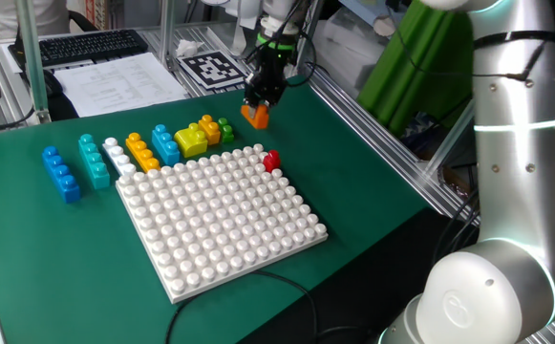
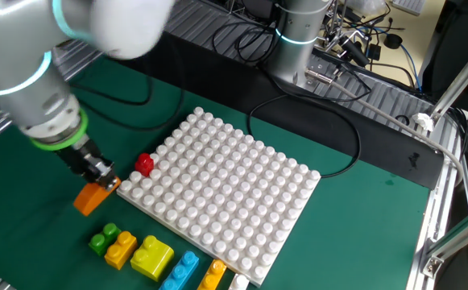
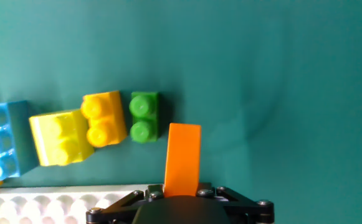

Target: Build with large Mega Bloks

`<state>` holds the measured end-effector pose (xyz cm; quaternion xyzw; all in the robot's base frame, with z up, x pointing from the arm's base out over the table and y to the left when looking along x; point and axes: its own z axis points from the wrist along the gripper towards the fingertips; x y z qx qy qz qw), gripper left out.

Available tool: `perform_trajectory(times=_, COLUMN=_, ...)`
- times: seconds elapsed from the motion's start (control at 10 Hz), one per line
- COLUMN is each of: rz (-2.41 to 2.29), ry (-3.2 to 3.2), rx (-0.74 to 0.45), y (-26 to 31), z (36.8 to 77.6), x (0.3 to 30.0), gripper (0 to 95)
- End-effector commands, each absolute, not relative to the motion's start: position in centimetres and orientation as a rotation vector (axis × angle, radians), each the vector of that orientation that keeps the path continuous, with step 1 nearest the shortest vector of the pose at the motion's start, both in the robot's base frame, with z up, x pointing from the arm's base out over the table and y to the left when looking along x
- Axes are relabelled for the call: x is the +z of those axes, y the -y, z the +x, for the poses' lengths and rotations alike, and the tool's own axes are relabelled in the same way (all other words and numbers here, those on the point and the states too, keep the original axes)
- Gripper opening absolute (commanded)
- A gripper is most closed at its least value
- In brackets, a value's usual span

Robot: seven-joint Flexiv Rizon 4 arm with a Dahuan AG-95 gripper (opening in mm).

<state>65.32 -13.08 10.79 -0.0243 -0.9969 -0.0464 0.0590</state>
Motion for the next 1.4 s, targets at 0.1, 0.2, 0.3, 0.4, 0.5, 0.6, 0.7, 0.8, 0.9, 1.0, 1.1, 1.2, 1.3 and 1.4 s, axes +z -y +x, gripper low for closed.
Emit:
perform_trajectory(times=0.1, rz=-0.063, ry=3.010, rx=-0.143, y=12.6, z=64.3, x=10.8, gripper=0.0)
perform_trajectory(times=0.2, rz=-0.067, ry=3.011, rx=-0.138, y=12.3, z=63.6, x=10.7, gripper=0.0)
perform_trajectory(times=0.3, rz=-0.077, ry=3.010, rx=-0.137, y=12.0, z=63.1, x=10.6, gripper=0.0)
perform_trajectory(times=0.4, rz=-0.093, ry=3.009, rx=-0.140, y=11.7, z=62.7, x=10.6, gripper=0.0)
perform_trajectory(times=0.5, rz=-0.107, ry=3.011, rx=-0.137, y=11.3, z=62.3, x=10.5, gripper=0.0)
perform_trajectory(times=0.6, rz=-0.116, ry=3.016, rx=-0.134, y=10.9, z=62.0, x=10.4, gripper=0.0)
perform_trajectory(times=0.7, rz=-0.119, ry=3.015, rx=-0.134, y=10.7, z=61.9, x=10.4, gripper=0.0)
perform_trajectory(times=0.8, rz=-0.120, ry=3.015, rx=-0.137, y=10.5, z=61.6, x=10.3, gripper=0.0)
perform_trajectory(times=0.9, rz=-0.120, ry=3.015, rx=-0.138, y=10.4, z=61.2, x=10.1, gripper=0.0)
perform_trajectory(times=1.0, rz=-0.120, ry=3.016, rx=-0.138, y=10.2, z=61.0, x=9.9, gripper=0.0)
perform_trajectory(times=1.1, rz=-0.120, ry=3.016, rx=-0.138, y=10.1, z=60.8, x=9.8, gripper=0.0)
perform_trajectory(times=1.2, rz=-0.123, ry=3.019, rx=-0.137, y=10.0, z=60.6, x=9.7, gripper=0.0)
perform_trajectory(times=1.3, rz=-0.123, ry=3.021, rx=-0.137, y=10.0, z=60.5, x=9.6, gripper=0.0)
perform_trajectory(times=1.4, rz=-0.125, ry=3.022, rx=-0.137, y=9.9, z=60.3, x=9.5, gripper=0.0)
